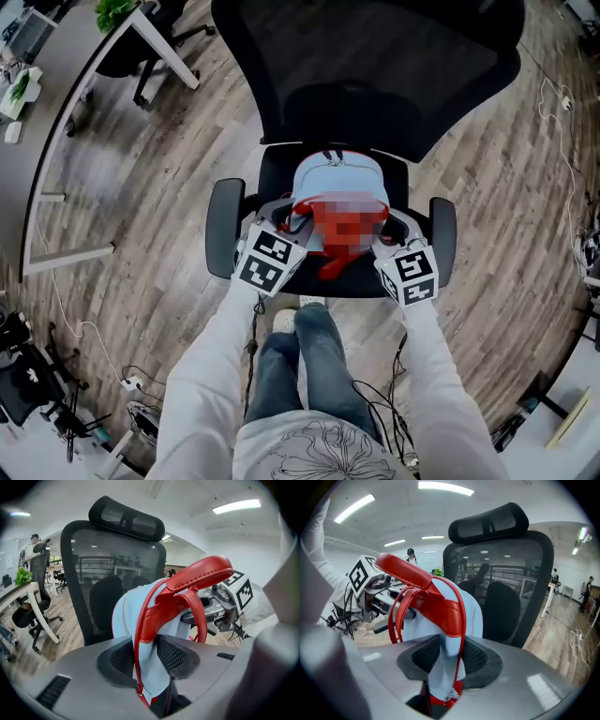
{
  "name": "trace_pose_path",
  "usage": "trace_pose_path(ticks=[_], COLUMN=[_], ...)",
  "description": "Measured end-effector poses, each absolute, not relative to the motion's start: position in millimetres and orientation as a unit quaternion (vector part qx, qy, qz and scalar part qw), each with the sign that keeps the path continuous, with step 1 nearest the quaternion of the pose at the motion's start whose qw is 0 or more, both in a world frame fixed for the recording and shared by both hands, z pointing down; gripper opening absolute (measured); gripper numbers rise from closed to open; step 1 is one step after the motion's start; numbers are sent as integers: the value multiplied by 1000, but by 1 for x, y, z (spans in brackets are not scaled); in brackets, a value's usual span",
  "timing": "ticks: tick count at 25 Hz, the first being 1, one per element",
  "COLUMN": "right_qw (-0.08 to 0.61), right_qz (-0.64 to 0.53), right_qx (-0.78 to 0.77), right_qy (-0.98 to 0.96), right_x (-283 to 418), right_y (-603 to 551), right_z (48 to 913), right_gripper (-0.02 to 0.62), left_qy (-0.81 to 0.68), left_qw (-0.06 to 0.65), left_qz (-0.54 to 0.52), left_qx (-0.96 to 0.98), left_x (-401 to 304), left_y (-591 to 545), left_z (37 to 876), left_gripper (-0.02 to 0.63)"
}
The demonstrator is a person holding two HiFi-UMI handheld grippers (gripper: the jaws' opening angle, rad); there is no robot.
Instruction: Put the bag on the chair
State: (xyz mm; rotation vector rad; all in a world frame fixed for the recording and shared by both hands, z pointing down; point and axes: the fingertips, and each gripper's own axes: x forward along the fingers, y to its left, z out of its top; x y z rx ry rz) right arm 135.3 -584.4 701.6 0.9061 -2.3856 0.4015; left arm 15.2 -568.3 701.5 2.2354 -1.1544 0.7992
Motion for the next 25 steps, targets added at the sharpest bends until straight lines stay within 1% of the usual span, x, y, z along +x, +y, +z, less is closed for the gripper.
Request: trace_pose_path(ticks=[5, 9, 13, 19, 22, 25], right_qw=[328, 341, 332, 318, 298, 280], right_qz=[115, 123, 139, 148, 175, 201], right_qx=[323, 347, 360, 366, 391, 413], right_qy=[-880, -865, -861, -862, -853, -843], right_x=[129, 133, 138, 142, 149, 157], right_y=[-583, -578, -578, -577, -576, -573], right_z=[739, 768, 782, 786, 786, 782], right_gripper=[141, 141, 144, 160, 191, 242], left_qy=[-415, -421, -423, -441, -456, -471], left_qw=[236, 235, 216, 217, 223, 244], left_qz=[320, 336, 336, 312, 294, 263], left_qx=[818, 809, 813, 813, 810, 806], left_x=[14, 18, 22, 20, 17, 15], left_y=[-569, -561, -561, -561, -559, -557], left_z=[742, 771, 781, 782, 779, 771], left_gripper=[130, 132, 132, 150, 175, 187])
